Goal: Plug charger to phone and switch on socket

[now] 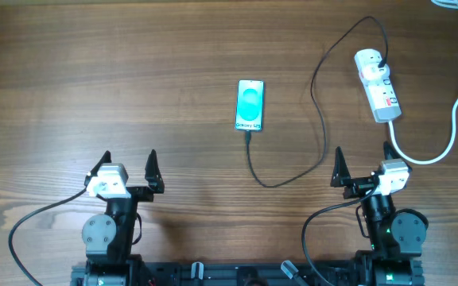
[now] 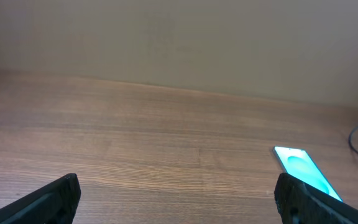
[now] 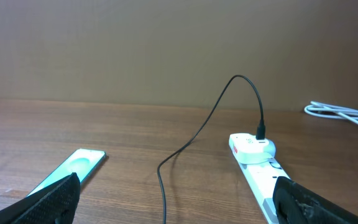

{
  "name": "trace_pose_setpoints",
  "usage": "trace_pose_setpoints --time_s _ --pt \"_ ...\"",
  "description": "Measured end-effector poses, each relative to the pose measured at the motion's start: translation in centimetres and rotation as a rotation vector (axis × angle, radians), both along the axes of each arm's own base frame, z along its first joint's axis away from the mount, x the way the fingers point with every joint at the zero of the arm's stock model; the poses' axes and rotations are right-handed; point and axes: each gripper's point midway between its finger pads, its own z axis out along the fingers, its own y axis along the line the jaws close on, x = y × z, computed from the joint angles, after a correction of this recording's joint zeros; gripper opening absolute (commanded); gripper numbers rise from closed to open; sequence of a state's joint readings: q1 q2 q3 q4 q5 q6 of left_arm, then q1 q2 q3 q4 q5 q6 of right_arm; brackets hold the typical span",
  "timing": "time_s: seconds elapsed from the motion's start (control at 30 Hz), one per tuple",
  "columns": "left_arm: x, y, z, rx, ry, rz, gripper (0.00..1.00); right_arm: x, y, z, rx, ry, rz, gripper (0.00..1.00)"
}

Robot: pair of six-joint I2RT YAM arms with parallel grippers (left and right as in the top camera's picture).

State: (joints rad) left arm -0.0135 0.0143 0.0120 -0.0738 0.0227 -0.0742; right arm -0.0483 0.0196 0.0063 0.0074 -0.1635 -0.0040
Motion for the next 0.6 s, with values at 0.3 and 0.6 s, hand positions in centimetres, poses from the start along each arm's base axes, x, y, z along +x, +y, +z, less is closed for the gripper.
trace_pose_setpoints --time_s 0.3,0.6 --pt "0.0 0.02 -0.01 0.044 -0.001 -0.002 1.0 0.0 0.0 0.0 0.0 0.0 0.0 1.0" --pt "0.0 0.19 -0.03 0.077 -0.001 0.005 1.0 0.0 0.0 0.0 0.0 0.0 0.0 1.0"
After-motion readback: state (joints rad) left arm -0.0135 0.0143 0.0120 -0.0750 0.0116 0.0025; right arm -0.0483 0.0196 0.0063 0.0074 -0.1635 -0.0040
